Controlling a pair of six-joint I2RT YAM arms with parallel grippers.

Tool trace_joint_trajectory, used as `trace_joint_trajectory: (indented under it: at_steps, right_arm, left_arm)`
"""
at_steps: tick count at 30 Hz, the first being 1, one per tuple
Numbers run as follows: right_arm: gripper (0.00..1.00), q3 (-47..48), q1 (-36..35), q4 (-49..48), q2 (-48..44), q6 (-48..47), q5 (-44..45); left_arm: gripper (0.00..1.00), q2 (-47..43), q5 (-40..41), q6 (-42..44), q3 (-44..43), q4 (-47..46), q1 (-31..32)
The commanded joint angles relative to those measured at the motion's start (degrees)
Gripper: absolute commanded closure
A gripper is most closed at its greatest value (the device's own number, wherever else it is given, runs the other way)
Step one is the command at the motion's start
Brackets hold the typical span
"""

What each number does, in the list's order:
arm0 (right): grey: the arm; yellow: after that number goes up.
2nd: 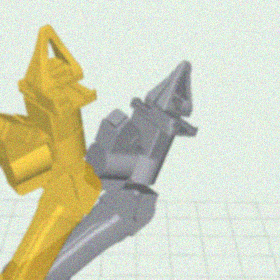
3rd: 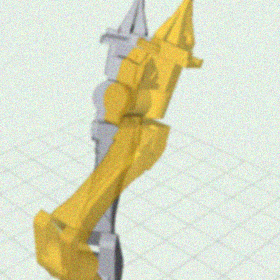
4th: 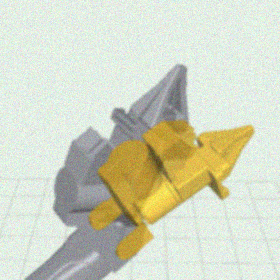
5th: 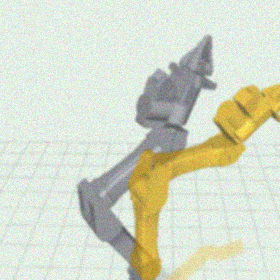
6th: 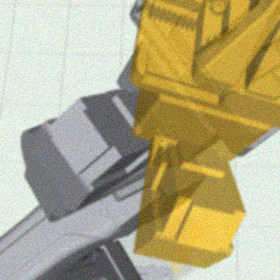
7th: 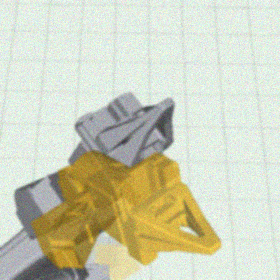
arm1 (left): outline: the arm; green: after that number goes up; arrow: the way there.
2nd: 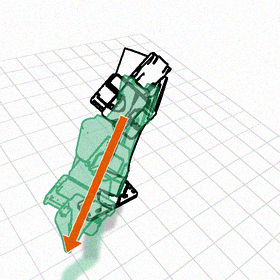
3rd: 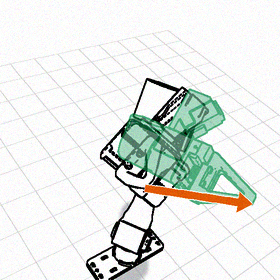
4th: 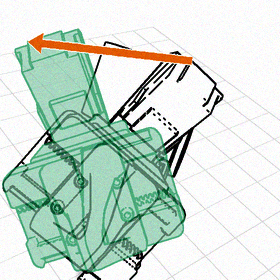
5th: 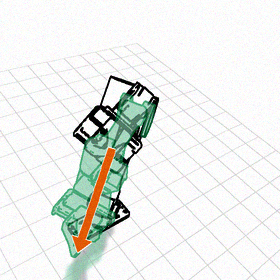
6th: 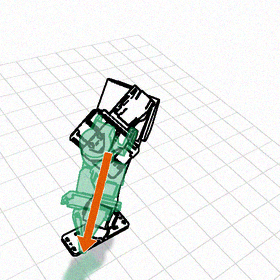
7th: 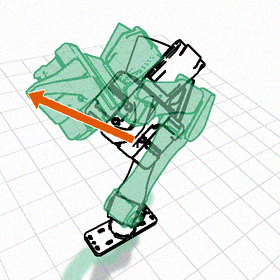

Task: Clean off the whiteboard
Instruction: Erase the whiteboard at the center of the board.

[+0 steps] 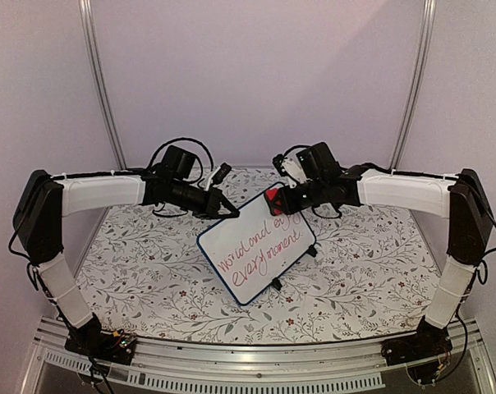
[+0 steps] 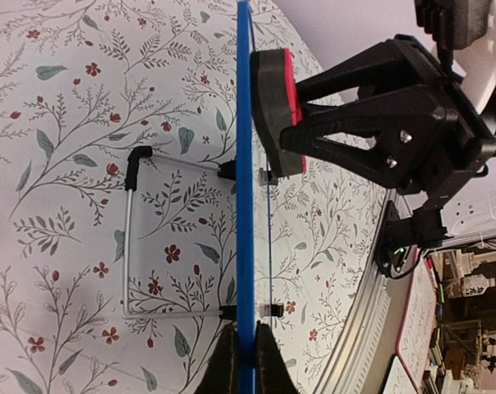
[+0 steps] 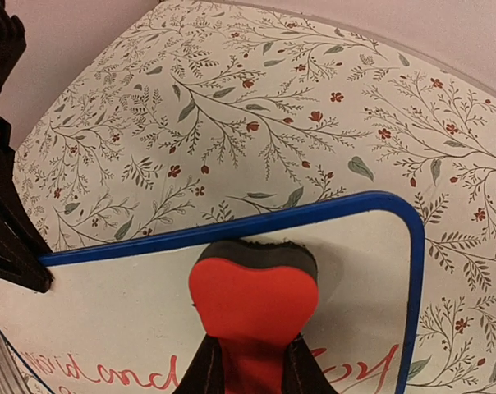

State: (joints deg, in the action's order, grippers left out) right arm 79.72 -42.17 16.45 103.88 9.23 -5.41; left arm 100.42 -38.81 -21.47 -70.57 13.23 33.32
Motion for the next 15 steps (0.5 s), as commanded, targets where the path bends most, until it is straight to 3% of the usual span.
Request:
trace_joint_trajectory:
  at_steps: [1,15]
  right_arm:
    - [0.91,-4.9,-1.0,-0.4,-1.4,0.2,-1.7]
    - [0.91,-9.8,-2.6,0.0,-5.4,0.9,2.0]
  left_arm:
    - [1.0,-0.9,-2.5,2.2,-1.1,0.6,1.2]
    - [1.0,-0.9,-2.6,2.2,-1.1,0.6,1.2]
